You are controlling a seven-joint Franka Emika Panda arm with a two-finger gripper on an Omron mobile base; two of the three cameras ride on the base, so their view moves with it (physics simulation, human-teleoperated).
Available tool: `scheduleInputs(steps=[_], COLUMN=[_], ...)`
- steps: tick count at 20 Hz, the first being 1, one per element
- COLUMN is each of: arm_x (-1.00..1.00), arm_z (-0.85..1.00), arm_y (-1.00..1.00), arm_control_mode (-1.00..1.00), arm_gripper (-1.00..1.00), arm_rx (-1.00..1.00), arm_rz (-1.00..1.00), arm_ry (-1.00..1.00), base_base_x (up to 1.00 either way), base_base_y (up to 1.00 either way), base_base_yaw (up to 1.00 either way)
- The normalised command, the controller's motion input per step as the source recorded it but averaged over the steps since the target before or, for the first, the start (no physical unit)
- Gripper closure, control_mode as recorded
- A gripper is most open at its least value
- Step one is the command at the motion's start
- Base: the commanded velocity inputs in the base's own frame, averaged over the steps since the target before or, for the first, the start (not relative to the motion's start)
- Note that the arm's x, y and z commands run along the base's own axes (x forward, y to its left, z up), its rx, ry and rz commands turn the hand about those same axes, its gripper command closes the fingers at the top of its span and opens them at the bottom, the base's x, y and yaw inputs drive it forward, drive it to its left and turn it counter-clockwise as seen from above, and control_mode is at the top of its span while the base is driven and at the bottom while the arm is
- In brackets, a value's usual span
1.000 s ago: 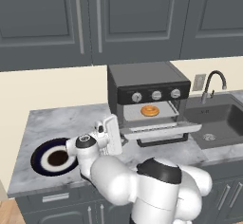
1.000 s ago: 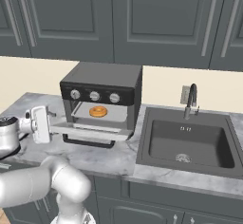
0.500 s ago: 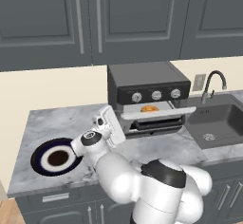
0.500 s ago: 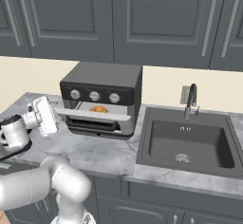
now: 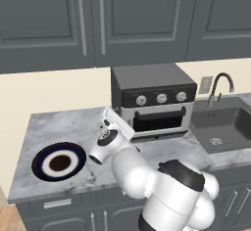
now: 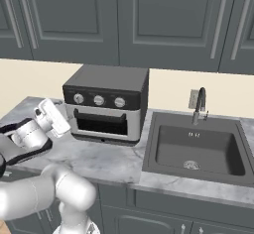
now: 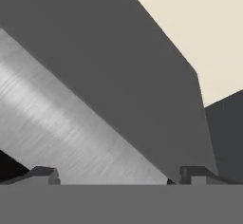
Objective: Pick up the bagel from the plate, place it on the toaster oven rack, close the door, and set the timer.
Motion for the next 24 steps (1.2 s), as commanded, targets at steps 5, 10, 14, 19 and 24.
scheduleInputs(steps=[5,10,14,19,24], arm_x=[0.28,-0.14,-0.67,-0.52,-0.44], arm_z=[0.0,0.2,0.88,1.0,0.97], arm_y=[-0.03,-0.01,-0.02,0.0,0.18], arm_control_mode=[-1.0,-1.0,-1.0,-1.0,-1.0], arm_gripper=[-1.0,-1.0,-1.0,-1.0,-1.0], arm_rx=[-0.2,-0.19,-0.09,-0.04,0.05], arm_rz=[0.37,0.3,0.2,0.14,0.1], arm_ry=[0.15,0.09,0.03,0.09,0.18], base_base_x=[0.0,0.0,0.0,0.0,0.0], base_base_y=[0.0,0.0,0.0,0.0,0.0], base_base_yaw=[0.0,0.0,0.0,0.0,0.0])
